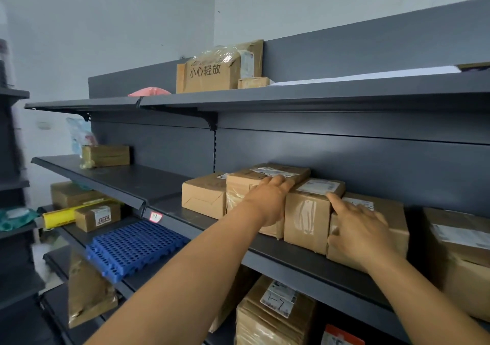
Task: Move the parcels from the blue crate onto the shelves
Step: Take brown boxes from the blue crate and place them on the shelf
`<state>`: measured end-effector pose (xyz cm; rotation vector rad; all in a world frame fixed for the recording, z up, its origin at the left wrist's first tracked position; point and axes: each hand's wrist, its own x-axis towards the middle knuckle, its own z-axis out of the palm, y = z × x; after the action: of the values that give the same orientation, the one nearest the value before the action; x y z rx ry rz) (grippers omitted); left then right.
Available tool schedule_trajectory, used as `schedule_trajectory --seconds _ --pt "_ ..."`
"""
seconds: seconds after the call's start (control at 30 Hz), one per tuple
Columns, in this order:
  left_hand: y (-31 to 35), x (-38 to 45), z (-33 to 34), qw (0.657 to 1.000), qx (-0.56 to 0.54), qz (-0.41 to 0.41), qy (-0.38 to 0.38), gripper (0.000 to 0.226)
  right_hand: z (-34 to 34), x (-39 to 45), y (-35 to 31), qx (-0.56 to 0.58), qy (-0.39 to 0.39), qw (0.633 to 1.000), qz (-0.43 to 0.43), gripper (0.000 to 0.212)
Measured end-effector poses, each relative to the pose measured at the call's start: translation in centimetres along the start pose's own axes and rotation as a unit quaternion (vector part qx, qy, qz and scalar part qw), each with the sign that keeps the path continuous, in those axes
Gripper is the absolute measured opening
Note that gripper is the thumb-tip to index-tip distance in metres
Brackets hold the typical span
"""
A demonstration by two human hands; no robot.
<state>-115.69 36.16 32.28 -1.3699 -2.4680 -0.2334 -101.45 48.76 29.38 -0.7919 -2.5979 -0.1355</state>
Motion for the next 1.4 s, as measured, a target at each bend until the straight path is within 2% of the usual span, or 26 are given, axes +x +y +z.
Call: schedule_trajectory --seconds 0.53,0.7,1.0,1.4 --pt "-4.0 1.1 1.0 1.0 0.003 0.02 0.001 0.087 0.1 1.4 -3.6 0.031 -0.04 0.999 0.02 0.096" --pt "-2.0 0.2 1.3 0.997 0.007 0.065 0.03 0.094 -1.0 -0.6 -2.9 0.063 0.01 0.998 0.029 0.103" --pt "8.6 -1.0 0.6 0.974 -0.088 0.203 0.058 0.098 -4.3 -7.9 2.8 0.051 0.054 0.992 0.099 0.095" --pt "30.9 -2.9 -1.0 0.939 -0.142 0.308 0.051 0.095 -11.3 -19.3 22.0 0.002 0.121 0.965 0.232 0.077"
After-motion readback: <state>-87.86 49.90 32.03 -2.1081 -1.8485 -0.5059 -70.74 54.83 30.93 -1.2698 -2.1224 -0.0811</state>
